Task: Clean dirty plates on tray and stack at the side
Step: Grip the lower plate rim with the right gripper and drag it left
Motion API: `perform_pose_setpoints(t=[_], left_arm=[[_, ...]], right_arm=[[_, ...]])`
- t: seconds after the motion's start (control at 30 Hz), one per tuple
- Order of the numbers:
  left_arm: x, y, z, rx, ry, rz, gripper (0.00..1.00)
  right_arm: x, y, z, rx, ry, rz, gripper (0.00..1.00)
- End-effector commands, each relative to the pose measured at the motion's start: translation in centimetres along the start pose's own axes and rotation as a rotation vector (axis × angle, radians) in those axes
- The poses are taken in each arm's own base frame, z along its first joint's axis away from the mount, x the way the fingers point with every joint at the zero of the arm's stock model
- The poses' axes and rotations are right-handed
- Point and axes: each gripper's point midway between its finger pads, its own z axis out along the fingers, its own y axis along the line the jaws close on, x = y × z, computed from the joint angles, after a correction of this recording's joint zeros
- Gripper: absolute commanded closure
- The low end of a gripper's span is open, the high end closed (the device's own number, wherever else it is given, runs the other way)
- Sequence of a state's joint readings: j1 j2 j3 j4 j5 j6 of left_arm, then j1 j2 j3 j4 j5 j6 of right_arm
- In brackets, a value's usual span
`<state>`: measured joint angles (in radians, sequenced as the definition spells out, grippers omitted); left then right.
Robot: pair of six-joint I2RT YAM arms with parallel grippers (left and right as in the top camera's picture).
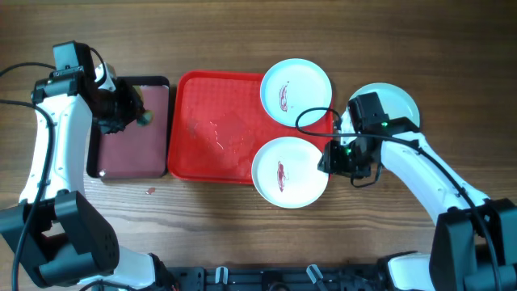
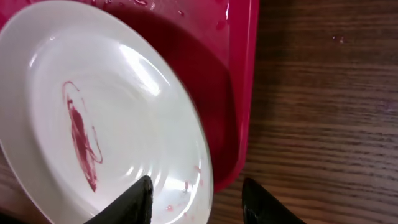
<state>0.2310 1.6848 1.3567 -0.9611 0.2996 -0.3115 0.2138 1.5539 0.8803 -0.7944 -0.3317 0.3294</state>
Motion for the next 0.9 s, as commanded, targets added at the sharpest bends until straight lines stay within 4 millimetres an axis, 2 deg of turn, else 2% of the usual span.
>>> perform_pose_setpoints(t=[0.0, 0.07, 0.13, 0.3, 0.37, 0.4, 0.47, 0.53, 0.57, 0.6, 0.67, 0.7, 0.77, 0.83, 0.87], left_arm=[[-0.2, -0.1, -0.2, 0.001, -0.009, 0.023, 0.96], [-0.2, -0.1, -0.2, 0.001, -0.009, 0.023, 0.96], [-0.2, -0.1, -0.2, 0.001, -0.009, 0.023, 0.96], [-0.2, -0.1, -0.2, 0.001, -0.009, 0.023, 0.96], [-0.2, -0.1, -0.2, 0.001, -0.009, 0.023, 0.96], [-0.2, -0.1, -0.2, 0.001, -0.009, 0.023, 0.96], [-0.2, -0.1, -0.2, 0.001, -0.009, 0.023, 0.96], [-0.2, -0.1, -0.2, 0.001, -0.009, 0.023, 0.96], [-0.2, -0.1, -0.2, 0.001, -0.009, 0.023, 0.96], [-0.2, -0.1, -0.2, 0.001, -0.009, 0.023, 0.96], [-0.2, -0.1, -0.2, 0.001, -0.009, 0.023, 0.96], [-0.2, -0.1, -0.2, 0.001, -0.009, 0.023, 0.96], [-0.2, -0.1, -0.2, 0.001, -0.009, 0.023, 0.96], [-0.2, -0.1, -0.2, 0.001, -0.009, 0.023, 0.96], [-0.2, -0.1, -0.2, 0.001, -0.009, 0.023, 0.96]], right_arm=[[0.4, -0.8, 1.4, 0.027, 0.028, 0.024, 0.55], [0.6, -0.8, 2.1, 0.024, 0.049, 0.02, 0.61], [0.9, 0.2, 2.7, -0.019, 0.071, -0.014, 0.69], [1.3, 0.8, 3.0, -0.008, 0.082, -0.041, 0.96], [1.3, 1.1, 2.9, -0.019, 0.085, -0.018, 0.96], [1.1, 2.0, 2.6, -0.06, 0.088, -0.018, 0.96], [-0.7, 5.8, 1.3, -0.193, 0.052, -0.005, 0.96], [-3.8, 9.9, 0.9, -0.262, -0.082, -0.003, 0.95], [-5.4, 11.4, 1.1, -0.24, -0.186, 0.042, 0.96], [-6.3, 12.0, 1.3, -0.195, -0.272, 0.076, 0.96], [-6.8, 13.4, 2.0, -0.137, -0.379, 0.071, 0.96], [-6.6, 13.4, 2.5, -0.119, -0.383, 0.083, 0.96], [-5.9, 13.4, 4.8, -0.104, -0.33, 0.079, 0.96], [-6.0, 13.9, 6.3, -0.126, -0.298, 0.052, 0.96], [-6.1, 14.3, 6.7, -0.131, -0.283, 0.024, 0.92]])
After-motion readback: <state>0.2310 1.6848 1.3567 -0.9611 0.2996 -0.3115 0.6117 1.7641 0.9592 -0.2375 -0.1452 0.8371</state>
